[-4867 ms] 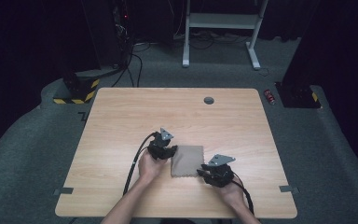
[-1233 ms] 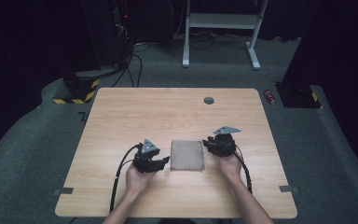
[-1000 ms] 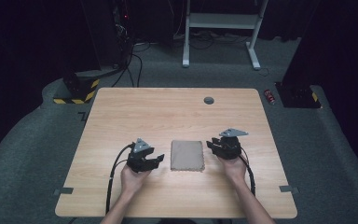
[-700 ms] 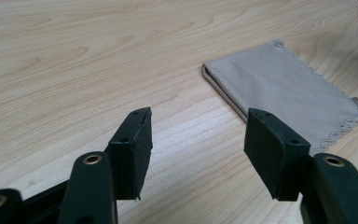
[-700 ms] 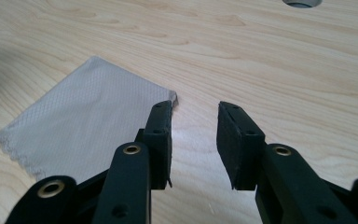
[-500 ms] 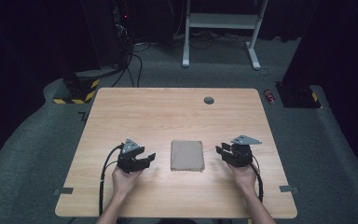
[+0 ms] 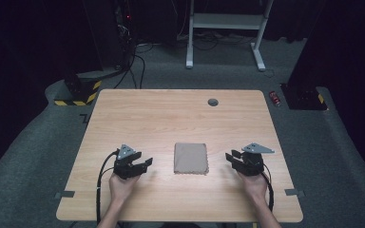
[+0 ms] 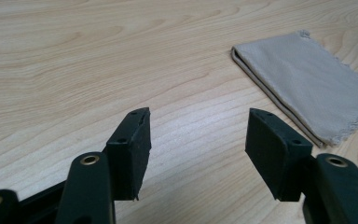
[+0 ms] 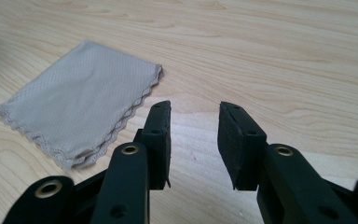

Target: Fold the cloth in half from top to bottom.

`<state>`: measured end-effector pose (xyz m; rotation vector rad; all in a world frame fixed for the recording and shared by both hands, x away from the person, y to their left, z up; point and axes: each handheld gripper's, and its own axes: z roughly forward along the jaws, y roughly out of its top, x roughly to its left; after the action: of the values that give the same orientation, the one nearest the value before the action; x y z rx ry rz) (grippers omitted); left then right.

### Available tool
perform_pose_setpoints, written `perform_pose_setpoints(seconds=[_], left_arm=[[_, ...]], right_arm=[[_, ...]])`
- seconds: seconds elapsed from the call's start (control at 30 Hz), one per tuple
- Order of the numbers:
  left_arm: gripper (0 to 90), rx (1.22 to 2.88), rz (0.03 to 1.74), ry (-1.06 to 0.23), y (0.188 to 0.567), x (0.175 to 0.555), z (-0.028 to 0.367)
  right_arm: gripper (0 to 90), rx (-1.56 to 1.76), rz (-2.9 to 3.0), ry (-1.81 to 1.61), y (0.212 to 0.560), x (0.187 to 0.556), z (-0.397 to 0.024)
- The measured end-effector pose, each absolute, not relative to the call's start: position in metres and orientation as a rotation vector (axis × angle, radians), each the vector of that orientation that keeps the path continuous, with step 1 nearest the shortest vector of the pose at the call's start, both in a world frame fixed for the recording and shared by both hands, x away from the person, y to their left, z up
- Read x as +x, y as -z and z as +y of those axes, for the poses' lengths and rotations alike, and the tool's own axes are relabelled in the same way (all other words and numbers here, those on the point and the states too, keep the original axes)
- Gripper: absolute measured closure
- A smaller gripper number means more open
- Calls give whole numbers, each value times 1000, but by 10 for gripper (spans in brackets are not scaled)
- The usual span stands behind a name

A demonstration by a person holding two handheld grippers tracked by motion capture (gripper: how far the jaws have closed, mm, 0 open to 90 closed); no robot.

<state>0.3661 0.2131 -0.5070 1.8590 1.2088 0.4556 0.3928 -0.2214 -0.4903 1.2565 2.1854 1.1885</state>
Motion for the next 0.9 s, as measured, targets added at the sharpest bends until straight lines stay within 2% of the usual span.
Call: perform_pose_setpoints(seconds=[0.9], left_arm=[[406,1905,1276,-548,521,361,223]], right_arm=[[630,1261,2194,-1020,508,379,-235]])
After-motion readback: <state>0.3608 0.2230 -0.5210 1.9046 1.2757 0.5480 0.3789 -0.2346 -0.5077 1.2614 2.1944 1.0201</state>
